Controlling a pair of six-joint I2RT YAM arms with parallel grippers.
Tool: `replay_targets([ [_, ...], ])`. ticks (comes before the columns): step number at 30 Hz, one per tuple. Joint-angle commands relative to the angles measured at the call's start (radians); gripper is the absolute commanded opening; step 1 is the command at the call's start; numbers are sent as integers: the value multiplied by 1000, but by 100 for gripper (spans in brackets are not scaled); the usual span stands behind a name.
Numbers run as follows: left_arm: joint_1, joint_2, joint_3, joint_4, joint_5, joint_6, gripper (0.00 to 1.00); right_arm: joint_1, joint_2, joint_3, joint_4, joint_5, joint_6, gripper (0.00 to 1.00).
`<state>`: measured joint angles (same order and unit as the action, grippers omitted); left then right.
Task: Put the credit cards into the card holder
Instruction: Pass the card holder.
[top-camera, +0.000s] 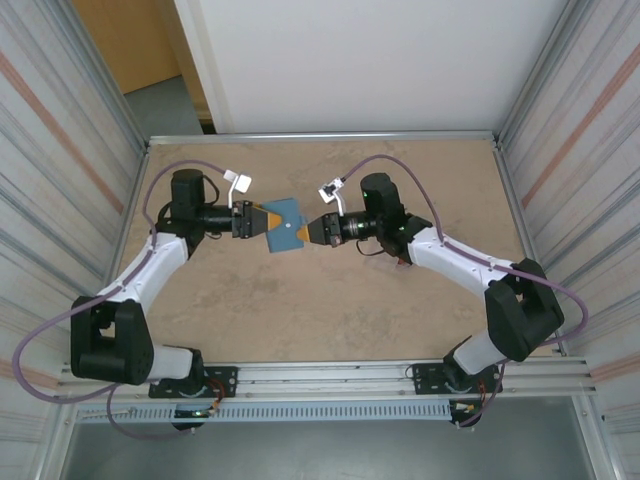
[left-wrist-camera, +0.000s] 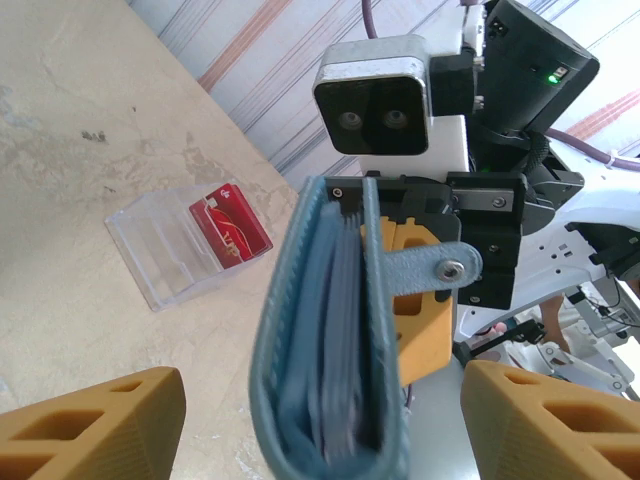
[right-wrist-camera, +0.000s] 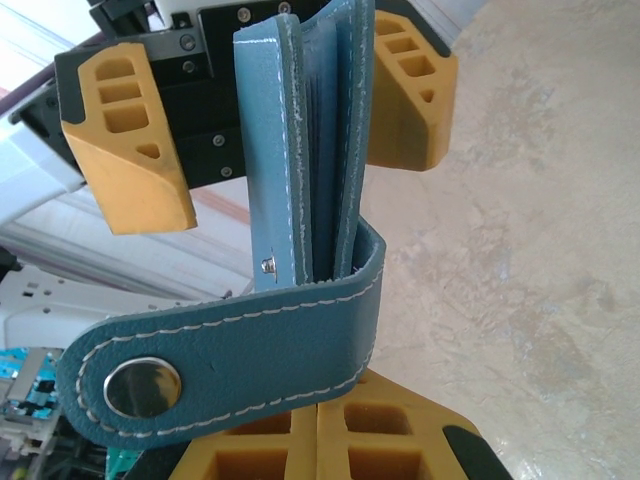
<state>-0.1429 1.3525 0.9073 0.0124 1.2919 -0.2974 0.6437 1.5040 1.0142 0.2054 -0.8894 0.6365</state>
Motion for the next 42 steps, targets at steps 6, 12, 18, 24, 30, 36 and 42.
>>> replay_targets([
  [6, -7, 22, 12, 46, 9, -62, 64, 23, 2, 39, -15, 5, -52, 0],
  [12, -12, 17, 4, 48, -5, -73, 59, 25, 13, 60, -32, 2, -63, 0],
  [18, -12, 19, 3, 54, -5, -85, 51, 26, 2, 57, -47, 11, -76, 0],
  [24, -12, 20, 6, 70, -3, -106, 27, 30, 1, 52, -50, 10, -70, 0],
  [30, -12, 12, 0, 71, -6, -105, 0, 31, 4, 58, -44, 17, -63, 0],
  [36, 1, 9, -1, 66, -16, -94, 0, 28, -26, 36, -68, 28, -74, 21],
  [42, 19, 0, -6, 64, -14, -80, 0, -43, -158, -49, -123, 18, -97, 34],
])
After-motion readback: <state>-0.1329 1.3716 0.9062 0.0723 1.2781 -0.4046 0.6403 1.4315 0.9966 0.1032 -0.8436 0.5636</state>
